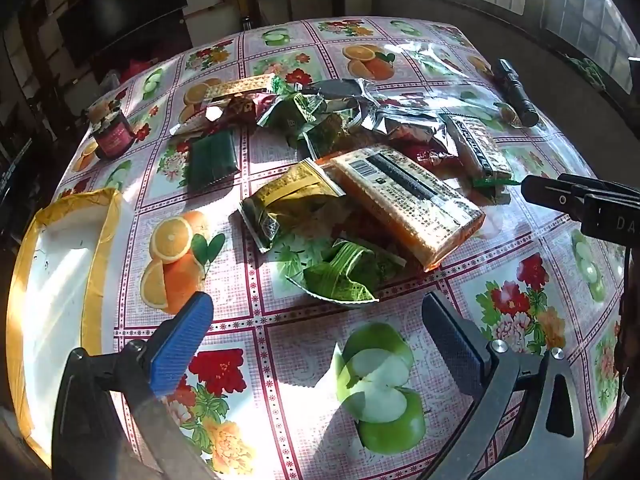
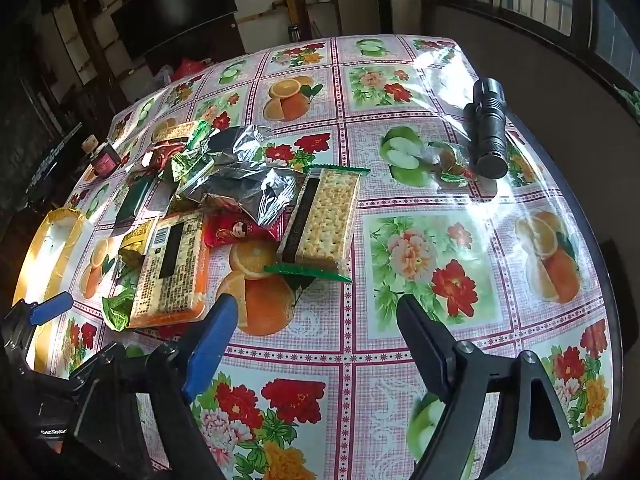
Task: Organize snacks
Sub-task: 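Move the right gripper to the cracker pack and close on it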
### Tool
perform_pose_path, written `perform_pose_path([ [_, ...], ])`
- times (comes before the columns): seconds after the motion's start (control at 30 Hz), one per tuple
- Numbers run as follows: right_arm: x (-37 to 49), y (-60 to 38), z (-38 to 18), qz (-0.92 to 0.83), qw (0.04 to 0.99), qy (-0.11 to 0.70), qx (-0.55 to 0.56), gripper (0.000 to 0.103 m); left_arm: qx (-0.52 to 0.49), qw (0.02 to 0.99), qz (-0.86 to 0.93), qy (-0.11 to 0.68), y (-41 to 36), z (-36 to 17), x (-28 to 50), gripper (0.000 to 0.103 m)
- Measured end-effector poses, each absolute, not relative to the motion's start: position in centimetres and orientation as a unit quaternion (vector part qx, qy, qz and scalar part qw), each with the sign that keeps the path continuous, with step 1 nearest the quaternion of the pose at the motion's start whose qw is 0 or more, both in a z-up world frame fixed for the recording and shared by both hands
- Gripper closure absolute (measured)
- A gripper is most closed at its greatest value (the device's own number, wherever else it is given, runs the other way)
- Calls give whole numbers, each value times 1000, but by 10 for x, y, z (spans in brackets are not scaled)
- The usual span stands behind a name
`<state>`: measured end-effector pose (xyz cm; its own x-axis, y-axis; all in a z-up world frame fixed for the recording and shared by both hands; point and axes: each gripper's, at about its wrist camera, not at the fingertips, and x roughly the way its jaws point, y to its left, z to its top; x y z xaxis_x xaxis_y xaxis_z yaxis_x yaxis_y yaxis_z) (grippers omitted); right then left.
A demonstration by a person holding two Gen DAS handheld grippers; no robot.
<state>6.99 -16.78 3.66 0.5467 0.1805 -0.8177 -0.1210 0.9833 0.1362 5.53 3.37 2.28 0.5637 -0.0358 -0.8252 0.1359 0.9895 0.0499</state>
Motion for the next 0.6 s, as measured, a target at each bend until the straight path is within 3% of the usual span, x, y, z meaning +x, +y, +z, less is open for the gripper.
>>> perform_pose_path([
  [0.5, 112, -170, 21, 81, 868, 488, 38, 22, 74, 866, -57, 491, 23, 21, 54, 0],
  [0.6, 128, -165, 15, 86, 863, 496, 40, 26, 80, 863, -66, 495, 20, 14, 58, 0],
])
